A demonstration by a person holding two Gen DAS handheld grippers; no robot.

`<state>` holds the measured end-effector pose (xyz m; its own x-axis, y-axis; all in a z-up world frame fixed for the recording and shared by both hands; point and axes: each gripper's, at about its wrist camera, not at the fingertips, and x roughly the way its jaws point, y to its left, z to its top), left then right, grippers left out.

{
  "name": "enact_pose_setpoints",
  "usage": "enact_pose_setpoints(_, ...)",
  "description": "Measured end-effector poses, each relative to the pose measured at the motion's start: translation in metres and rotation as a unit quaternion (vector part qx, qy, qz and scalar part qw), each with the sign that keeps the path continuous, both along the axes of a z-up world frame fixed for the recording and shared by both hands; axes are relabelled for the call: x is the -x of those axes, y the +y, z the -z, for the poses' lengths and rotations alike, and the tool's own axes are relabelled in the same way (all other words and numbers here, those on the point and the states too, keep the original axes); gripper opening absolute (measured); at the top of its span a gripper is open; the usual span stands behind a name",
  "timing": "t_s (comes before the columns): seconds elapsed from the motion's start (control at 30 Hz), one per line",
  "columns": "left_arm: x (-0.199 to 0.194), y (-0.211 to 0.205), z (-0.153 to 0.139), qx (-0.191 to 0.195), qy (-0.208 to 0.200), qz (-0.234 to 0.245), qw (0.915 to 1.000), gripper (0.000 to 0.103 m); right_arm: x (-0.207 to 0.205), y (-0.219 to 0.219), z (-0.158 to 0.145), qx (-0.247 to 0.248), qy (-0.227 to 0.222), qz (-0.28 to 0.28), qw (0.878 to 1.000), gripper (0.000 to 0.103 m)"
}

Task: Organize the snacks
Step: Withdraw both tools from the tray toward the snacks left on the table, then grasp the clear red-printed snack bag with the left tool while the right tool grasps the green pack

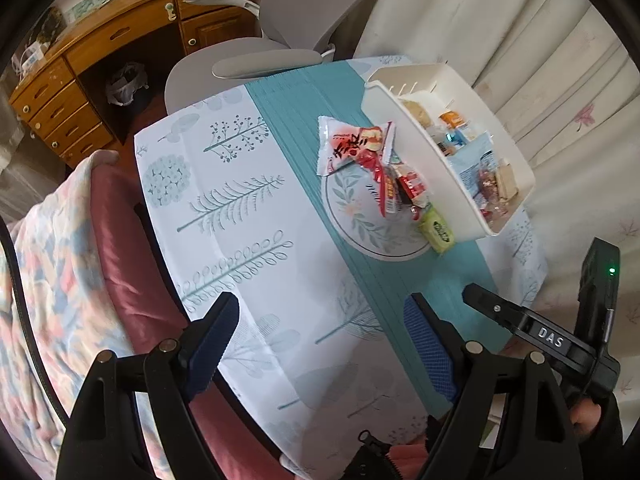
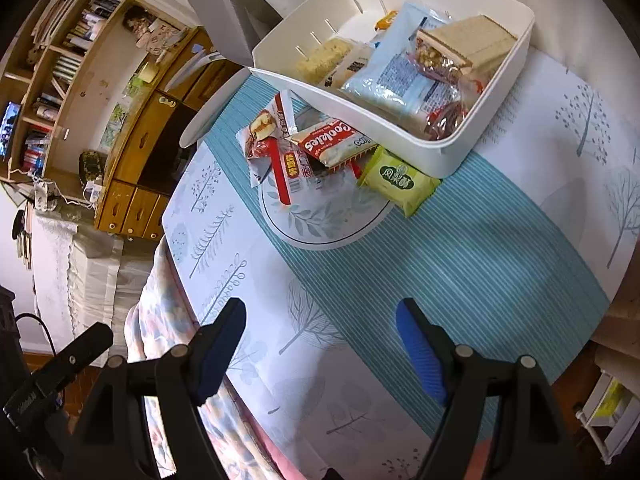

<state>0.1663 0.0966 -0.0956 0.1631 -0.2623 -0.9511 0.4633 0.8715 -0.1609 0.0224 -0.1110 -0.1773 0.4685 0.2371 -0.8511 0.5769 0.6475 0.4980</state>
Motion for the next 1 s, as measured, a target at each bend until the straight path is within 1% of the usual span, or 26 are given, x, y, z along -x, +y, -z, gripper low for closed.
enact_pose_setpoints(0.1,-0.011,-0.008,0.009,-0.017,0.0,0.014,0.9998,0.084,-0.005,0.001,0.007,0.007,0.004,0.013,1.0,0.078)
enact_pose_setpoints(0.23,-0.029,-0.024,0.023,-0.028,0.008,0.034,0.999,0.084,-0.009,-0.001,0.018,0.015,0.007,0.035,0.999,0.078)
enact_pose_setpoints(0.37,-0.051,-0.046,0.042,-0.045,0.009,0.068,0.9967,0.084,-0.011,-0.002,0.029,0.017,0.007,0.06,0.998,0.078)
enact_pose_setpoints(0.53,-0.076,-0.074,0.061,-0.053,0.011,0.098,0.9938,0.084,-0.018,-0.005,0.041,0.022,0.003,0.094,0.995,0.078)
enact_pose_setpoints(0.63,-0.091,-0.089,0.072,-0.059,0.012,0.102,0.993,0.084,-0.023,-0.007,0.046,0.04,0.005,0.113,0.993,0.078)
enact_pose_setpoints(0.73,-0.107,-0.109,0.083,-0.056,0.012,0.104,0.9929,0.084,-0.03,-0.012,0.052,0.055,0.008,0.127,0.99,0.078)
enact_pose_setpoints(0.9,-0.126,-0.136,0.099,-0.04,0.018,0.09,0.995,0.085,-0.04,-0.02,0.063,0.075,0.025,0.146,0.986,0.078)
enact_pose_setpoints(1.0,-0.135,-0.151,0.112,-0.039,0.018,0.079,0.9959,0.085,-0.046,-0.028,0.071,0.088,0.036,0.159,0.983,0.078)
